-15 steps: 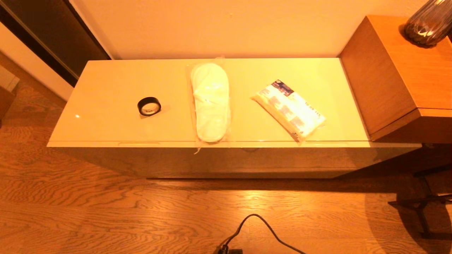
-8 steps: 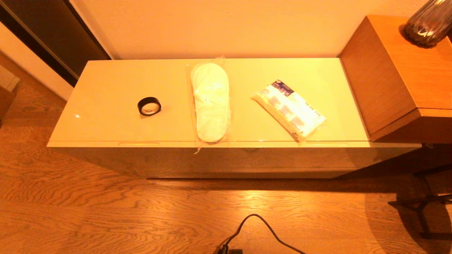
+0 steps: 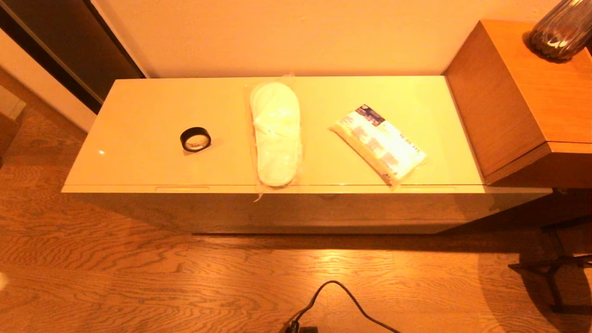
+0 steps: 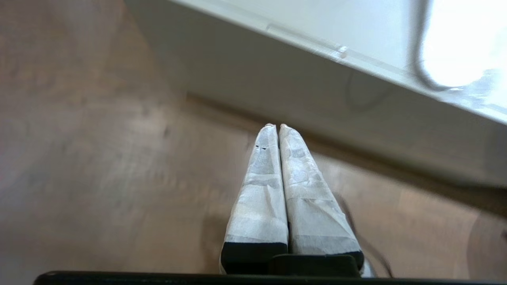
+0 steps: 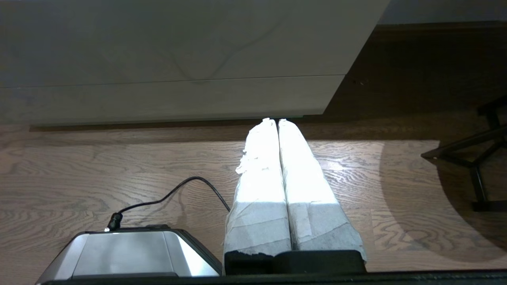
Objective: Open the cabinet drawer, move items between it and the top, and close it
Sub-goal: Open the drawer
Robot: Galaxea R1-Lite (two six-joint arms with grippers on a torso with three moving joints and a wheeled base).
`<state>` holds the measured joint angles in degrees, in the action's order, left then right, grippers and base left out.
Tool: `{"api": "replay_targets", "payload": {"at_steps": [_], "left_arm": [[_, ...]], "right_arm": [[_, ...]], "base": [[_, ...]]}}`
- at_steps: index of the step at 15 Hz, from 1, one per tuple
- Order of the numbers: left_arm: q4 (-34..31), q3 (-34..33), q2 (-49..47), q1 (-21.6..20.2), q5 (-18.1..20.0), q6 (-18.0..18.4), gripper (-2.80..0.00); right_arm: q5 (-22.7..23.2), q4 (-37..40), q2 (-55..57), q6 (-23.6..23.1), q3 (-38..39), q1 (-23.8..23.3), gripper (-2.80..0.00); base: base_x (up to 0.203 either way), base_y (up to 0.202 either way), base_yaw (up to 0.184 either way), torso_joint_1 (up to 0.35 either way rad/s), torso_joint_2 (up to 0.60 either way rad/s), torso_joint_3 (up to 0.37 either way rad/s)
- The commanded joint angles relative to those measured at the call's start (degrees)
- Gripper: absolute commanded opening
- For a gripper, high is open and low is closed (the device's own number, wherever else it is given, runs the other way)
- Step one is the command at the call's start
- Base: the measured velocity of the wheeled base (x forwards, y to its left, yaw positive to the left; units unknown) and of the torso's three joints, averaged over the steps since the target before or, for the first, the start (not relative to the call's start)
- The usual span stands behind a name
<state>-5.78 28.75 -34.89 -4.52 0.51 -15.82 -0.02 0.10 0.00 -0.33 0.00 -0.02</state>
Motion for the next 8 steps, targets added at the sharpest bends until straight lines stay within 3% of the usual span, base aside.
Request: {"api": "replay_targets", "payload": {"at_steps": [1, 5, 8], "left_arm": [[0.0, 4.9, -16.1, 0.3, 0.2, 0.2, -2.80], [2.5, 18.9, -38.0, 2.3, 1.5, 1.0, -2.80], [9.7, 23.2, -47.6, 6.2, 2.0, 1.6, -2.80]], "right_arm": [[0.0, 0.0, 0.1, 0.0, 0.1, 0.0, -2.80], [0.0, 0.0, 0.1, 0.0, 0.1, 0.0, -2.80], [0.0, 0.0, 0.1, 0.0, 0.1, 0.0, -2.80]], "base": [[0.000, 0.000, 0.000, 0.000, 0.00, 0.000], [0.000, 0.000, 0.000, 0.000, 0.00, 0.000], [0.000, 0.000, 0.000, 0.000, 0.00, 0.000]]}}
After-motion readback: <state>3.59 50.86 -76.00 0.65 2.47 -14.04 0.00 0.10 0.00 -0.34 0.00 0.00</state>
